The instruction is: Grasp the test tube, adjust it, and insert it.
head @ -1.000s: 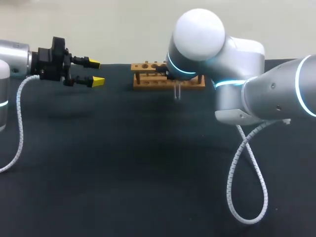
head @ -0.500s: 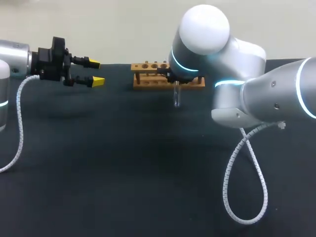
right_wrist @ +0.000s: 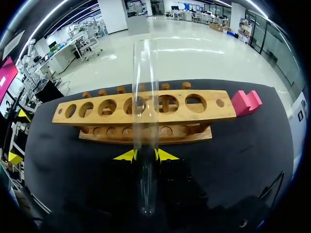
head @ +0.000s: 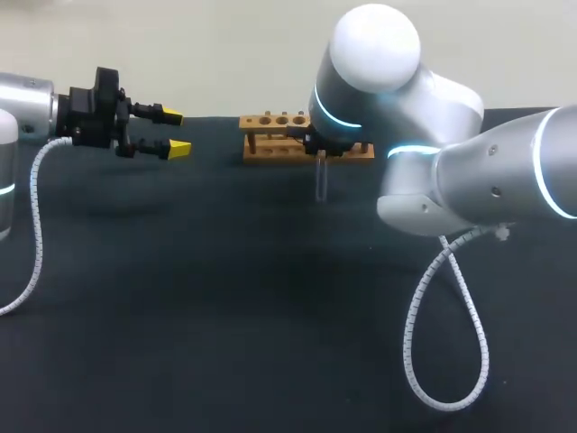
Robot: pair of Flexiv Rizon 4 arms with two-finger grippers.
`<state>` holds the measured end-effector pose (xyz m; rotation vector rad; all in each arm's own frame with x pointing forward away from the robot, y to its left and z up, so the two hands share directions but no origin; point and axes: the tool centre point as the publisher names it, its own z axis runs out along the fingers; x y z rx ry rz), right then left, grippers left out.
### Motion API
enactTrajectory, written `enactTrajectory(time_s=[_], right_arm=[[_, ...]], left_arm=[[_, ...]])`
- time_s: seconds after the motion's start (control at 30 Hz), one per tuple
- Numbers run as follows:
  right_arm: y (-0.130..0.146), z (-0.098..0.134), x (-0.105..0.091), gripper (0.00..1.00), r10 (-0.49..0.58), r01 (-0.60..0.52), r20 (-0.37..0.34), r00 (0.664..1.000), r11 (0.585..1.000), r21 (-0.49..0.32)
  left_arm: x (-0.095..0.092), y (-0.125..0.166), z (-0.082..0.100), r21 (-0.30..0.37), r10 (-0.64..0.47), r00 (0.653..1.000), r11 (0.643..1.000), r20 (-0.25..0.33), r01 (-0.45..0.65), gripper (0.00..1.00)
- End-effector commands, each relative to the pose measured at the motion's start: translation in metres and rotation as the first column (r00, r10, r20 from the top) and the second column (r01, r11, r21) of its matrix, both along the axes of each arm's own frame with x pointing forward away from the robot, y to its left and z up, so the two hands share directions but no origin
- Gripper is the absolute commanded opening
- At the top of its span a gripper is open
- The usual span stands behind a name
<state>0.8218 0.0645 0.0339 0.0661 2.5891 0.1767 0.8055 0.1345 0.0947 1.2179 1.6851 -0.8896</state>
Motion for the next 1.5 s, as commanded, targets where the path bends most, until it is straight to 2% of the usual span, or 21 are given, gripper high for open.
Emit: enactTrajectory(time_s=[0.03, 0.3, 0.57, 0.93, 1.13, 1.5], right_arm=[[0.001, -0.004, 0.001, 0.00, 0.000, 0.000, -0.007, 1.000, 1.000, 0.002], [0.000, -0.003, -0.003, 0.00, -0.015, 0.015, -0.009, 1.000, 1.000, 0.011], [0.001, 0.011, -0.015, 0.00, -0.030, 0.030, 0.004, 1.000, 0.999, 0.015], [-0.003, 0.045, -0.030, 0.00, -0.050, 0.050, 0.052, 0.997, 0.999, 0.011], [-0.008, 0.067, -0.045, 0.00, -0.030, 0.028, 0.077, 0.997, 0.999, 0.026], [-0.031, 0.092, -0.069, 0.00, -0.102, 0.104, 0.119, 0.988, 0.995, -0.009]], left_arm=[[-0.002, 0.001, -0.001, -0.002, 0.003, 1.000, 1.000, 0.006, -0.003, 1.00], [-0.002, 0.001, -0.001, -0.002, 0.003, 1.000, 1.000, 0.006, -0.003, 1.00], [-0.002, 0.001, -0.001, -0.002, 0.003, 1.000, 1.000, 0.006, -0.003, 1.00], [-0.002, 0.001, -0.001, -0.002, 0.003, 1.000, 1.000, 0.006, -0.003, 1.00], [-0.002, 0.001, -0.001, -0.002, 0.003, 1.000, 1.000, 0.006, -0.003, 1.00], [-0.002, 0.001, -0.001, -0.002, 0.003, 1.000, 1.000, 0.006, -0.003, 1.00]])
